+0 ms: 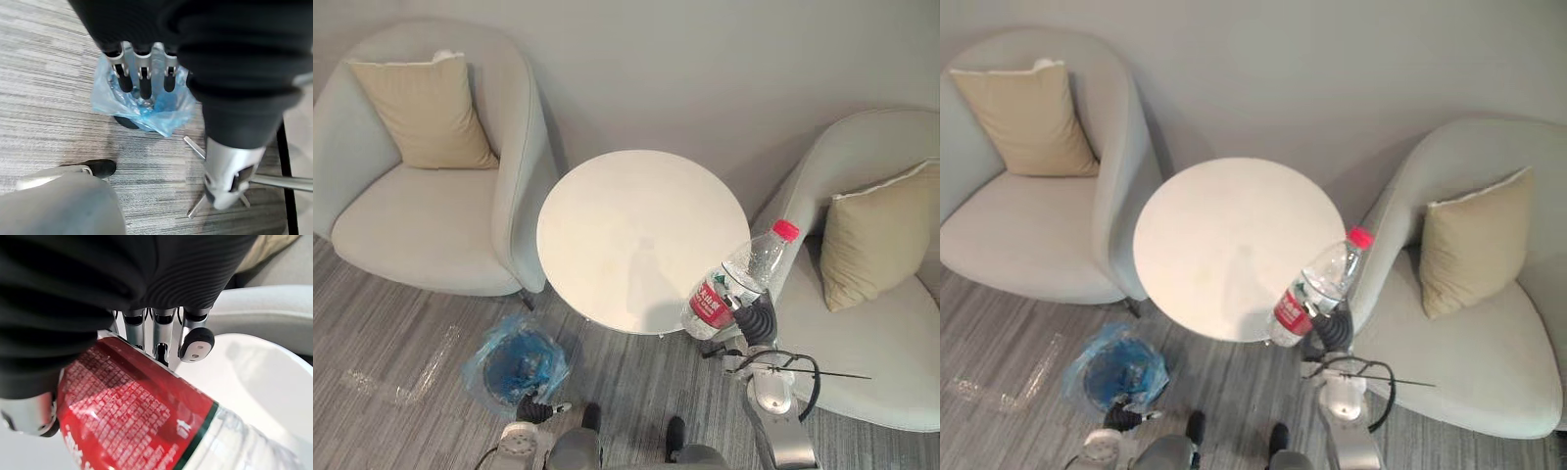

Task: Gather rubbish on tea table into small bin, then transfer packed bag to large trash can.

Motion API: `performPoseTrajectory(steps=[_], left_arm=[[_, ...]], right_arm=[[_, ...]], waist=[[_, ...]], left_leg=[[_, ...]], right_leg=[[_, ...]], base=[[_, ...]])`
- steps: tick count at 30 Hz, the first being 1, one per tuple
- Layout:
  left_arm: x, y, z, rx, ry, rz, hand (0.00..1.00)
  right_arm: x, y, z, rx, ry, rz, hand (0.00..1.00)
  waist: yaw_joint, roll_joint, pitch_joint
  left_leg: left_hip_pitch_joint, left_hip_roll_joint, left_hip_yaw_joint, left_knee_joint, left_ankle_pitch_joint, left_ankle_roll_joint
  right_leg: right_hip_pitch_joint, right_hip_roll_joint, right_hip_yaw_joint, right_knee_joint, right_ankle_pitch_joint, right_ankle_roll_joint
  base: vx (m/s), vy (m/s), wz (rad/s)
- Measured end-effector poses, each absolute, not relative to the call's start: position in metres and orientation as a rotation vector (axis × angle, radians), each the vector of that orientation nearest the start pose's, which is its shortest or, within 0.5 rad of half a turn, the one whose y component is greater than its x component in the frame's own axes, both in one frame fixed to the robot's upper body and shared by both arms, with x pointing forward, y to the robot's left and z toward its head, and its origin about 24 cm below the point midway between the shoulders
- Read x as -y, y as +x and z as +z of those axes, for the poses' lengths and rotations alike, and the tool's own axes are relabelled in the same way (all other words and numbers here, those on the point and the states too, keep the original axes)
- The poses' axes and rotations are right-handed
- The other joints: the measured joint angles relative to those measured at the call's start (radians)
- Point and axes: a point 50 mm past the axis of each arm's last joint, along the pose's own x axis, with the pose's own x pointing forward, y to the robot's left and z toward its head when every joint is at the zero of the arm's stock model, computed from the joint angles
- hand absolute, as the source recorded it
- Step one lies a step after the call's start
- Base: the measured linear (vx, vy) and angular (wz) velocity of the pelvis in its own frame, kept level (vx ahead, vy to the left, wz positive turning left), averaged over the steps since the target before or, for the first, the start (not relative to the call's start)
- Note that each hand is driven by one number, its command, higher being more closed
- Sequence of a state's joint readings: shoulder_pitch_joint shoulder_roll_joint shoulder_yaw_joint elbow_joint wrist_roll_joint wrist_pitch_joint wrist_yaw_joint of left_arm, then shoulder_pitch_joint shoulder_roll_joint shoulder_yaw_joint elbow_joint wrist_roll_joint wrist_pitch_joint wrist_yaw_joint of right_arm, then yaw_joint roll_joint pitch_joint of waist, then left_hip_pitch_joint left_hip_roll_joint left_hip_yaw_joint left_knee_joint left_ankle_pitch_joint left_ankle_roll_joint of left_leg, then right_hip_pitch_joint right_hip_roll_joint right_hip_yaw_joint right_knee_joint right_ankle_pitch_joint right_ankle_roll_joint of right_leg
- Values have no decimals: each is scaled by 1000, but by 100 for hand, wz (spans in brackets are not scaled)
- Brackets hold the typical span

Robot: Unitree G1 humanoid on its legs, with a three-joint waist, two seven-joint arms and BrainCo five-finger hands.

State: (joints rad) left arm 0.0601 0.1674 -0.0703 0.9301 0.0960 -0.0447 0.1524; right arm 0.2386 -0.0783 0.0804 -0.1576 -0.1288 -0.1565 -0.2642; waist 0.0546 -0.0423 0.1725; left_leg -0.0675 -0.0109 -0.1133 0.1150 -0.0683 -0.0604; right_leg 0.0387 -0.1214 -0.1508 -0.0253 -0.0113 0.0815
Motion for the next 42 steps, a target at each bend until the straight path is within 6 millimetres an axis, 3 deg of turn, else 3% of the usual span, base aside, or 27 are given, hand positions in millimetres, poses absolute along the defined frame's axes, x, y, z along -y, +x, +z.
performPoseTrajectory(steps=[6,8,11,13,14,15,16,17,18,19,20,23,26,29,30,31,32,33,34,35,37,38,39,40,42], left_arm=[[-204,130,-143,-940,359,74,0],[-198,133,-142,-922,345,67,0],[-179,141,-139,-880,295,48,0],[-175,142,-138,-869,283,41,0],[-171,144,-138,-864,279,31,0],[-170,144,-138,-866,283,27,0],[-168,147,-138,-865,302,0,0],[-166,146,-139,-866,316,-18,0],[-160,144,-141,-872,336,-54,0],[-153,140,-143,-887,333,-87,0],[-146,139,-144,-888,332,-115,0],[-133,138,-144,-876,359,-184,0],[-136,138,-144,-874,375,-188,0],[-147,135,-145,-889,389,-159,0],[-149,135,-145,-888,393,-154,0],[-152,135,-145,-883,394,-144,0],[-156,137,-144,-878,381,-120,0],[-159,136,-144,-880,377,-104,0],[-163,134,-144,-889,368,-79,0],[-166,134,-144,-886,356,-52,0],[-172,132,-144,-893,323,-4,0],[-177,134,-142,-884,299,32,0],[-180,134,-142,-885,307,44,0],[-183,135,-142,-886,307,62,0],[-184,133,-143,-897,305,70,0]], right_arm=[[166,205,51,146,-212,-221,100],[167,203,59,179,-212,-224,100],[165,210,80,282,-243,-204,100],[162,215,86,313,-259,-203,100],[159,218,90,333,-252,-193,100],[158,219,91,338,-249,-190,100],[156,225,97,368,-244,-195,100],[158,229,97,367,-257,-195,100],[162,234,92,346,-280,-201,100],[169,237,87,323,-306,-224,100],[174,238,85,307,-334,-243,100],[185,240,74,247,-356,-290,100],[177,250,62,191,-341,-262,100],[164,250,47,123,-304,-234,100],[162,249,46,115,-300,-231,100],[161,249,43,104,-301,-224,100],[162,249,41,94,-302,-222,100],[164,246,38,75,-304,-224,100],[167,240,32,50,-306,-232,100],[172,236,30,37,-313,-243,100],[179,227,26,16,-353,-231,100],[177,226,23,0,-351,-217,100],[172,227,23,1,-346,-195,100],[168,229,25,8,-340,-171,100],[166,229,24,5,-340,-158,100]], waist=[[-5,20,-21],[-6,37,-3],[-3,65,8],[-4,69,9],[-7,68,9],[-8,65,7],[-35,50,8],[-36,57,3],[-48,73,-6],[-58,90,-17],[-63,106,-25],[-85,99,-25],[-84,88,-24],[-72,87,-24],[-68,86,-23],[-67,78,-17],[-75,62,-1],[-82,53,7],[-98,44,7],[-111,35,7],[-106,70,4],[-97,53,11],[-94,54,12],[-93,69,22],[-102,64,27]], left_leg=[[2,-2,-14,-1,10,2],[-6,-5,-41,3,23,3],[-97,-19,-60,42,37,4],[-126,-17,-65,38,45,10],[-133,1,-18,-18,25,69],[-130,9,17,-39,8,86],[-159,42,154,64,-21,108],[-163,77,206,136,-23,104],[-150,145,282,228,-37,88],[-130,187,330,248,-58,60],[-122,200,362,234,-61,42],[-80,142,405,87,-31,-11],[-59,94,375,25,18,0],[-35,82,350,27,18,2],[-36,75,347,30,17,4],[-40,63,326,43,-19,9],[-56,48,300,79,-45,5],[-67,45,277,103,-59,8],[-67,30,235,117,-58,9],[-111,16,228,266,-87,40],[-134,45,214,377,-232,57],[-134,33,191,365,-236,59],[-138,42,177,346,-232,64],[-138,63,150,315,-216,59],[-115,62,98,253,-192,49]], right_leg=[[16,-3,-16,6,-1,0],[9,-12,-52,44,-23,0],[-119,-38,-80,211,-86,-5],[-155,-39,-93,235,-90,-8],[-162,-46,-120,219,-76,-17],[-162,-55,-128,206,-68,-22],[-171,-96,-168,188,-51,-27],[-180,-100,-180,199,-50,-28],[-181,-101,-206,208,-50,-28],[-181,-108,-235,221,-50,-28],[-182,-116,-255,233,-50,-26],[-142,-158,-340,185,-6,14],[-100,-174,-371,134,62,3],[-63,-179,-369,131,77,4],[-66,-183,-370,146,70,2],[-68,-199,-366,188,6,-29],[-68,-218,-334,242,-74,-14],[-83,-207,-286,286,-134,-36],[-99,-178,-197,328,-199,-98],[-121,-154,-130,367,-245,-95],[-127,-107,-90,437,-270,-76],[-163,-100,-51,487,-301,-96],[-192,-64,-20,493,-304,-96],[-238,4,12,493,-299,-92],[-286,75,54,436,-250,-64]], base=[[-4,5,9],[-48,-11,41],[-134,23,41],[-133,0,22],[-147,-30,25],[-126,-2,65],[-99,31,58],[-45,69,66],[-31,104,42],[8,126,55],[-7,166,69],[-26,199,84],[-88,175,50],[-88,101,19],[-106,54,22],[-127,18,45],[-165,-17,64],[-185,-64,95],[-83,-47,119],[-3,-28,119],[23,-3,82],[-38,-75,43],[-31,-93,24],[-14,-107,30],[76,-111,65]])
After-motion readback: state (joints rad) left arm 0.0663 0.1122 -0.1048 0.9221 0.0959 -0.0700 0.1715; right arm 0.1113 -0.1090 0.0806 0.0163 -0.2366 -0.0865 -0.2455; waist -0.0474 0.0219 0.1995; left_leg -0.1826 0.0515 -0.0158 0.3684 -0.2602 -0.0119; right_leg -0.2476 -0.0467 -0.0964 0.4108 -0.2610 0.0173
